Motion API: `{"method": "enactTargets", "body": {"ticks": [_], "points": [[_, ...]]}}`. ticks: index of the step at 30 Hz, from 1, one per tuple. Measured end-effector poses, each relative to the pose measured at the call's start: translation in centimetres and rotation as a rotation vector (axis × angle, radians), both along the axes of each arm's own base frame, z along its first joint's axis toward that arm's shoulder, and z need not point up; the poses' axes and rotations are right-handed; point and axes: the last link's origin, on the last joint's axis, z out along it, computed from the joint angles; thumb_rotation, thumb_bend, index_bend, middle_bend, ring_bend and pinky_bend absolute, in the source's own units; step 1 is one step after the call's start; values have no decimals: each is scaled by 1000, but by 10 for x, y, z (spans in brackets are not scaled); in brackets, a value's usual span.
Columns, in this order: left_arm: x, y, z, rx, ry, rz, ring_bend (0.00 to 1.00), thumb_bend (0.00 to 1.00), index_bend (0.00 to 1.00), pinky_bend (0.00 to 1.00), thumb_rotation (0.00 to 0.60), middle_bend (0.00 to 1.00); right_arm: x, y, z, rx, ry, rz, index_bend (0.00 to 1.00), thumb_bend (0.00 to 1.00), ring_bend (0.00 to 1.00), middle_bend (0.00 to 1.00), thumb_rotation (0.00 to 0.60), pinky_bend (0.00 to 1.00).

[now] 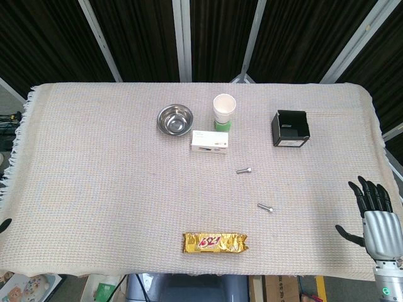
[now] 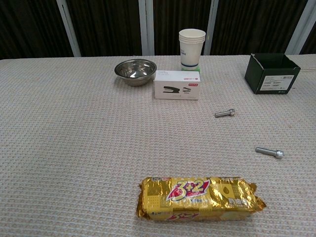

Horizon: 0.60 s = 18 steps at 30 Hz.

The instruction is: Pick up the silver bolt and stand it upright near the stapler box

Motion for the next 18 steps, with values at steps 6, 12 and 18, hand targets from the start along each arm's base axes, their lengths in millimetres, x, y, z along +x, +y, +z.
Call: {"method": "enactTargets", "body": {"ticks": [6, 12, 18], "points": [[1, -1, 0, -3, 1, 0, 0, 36, 24, 28, 600, 0, -1, 0, 0, 4, -1, -6, 115, 54, 0, 11, 600, 3], [4, -6, 2, 15, 0, -11, 0, 36, 24, 28, 600, 0, -4, 0, -3, 24, -24, -26, 132, 54, 0, 11, 600, 0], [2, -4, 2, 22, -1, -3, 0, 36, 24, 28, 600, 0, -4, -2, -6, 40, -43, -36, 172, 53, 3, 11, 600, 0]]}}
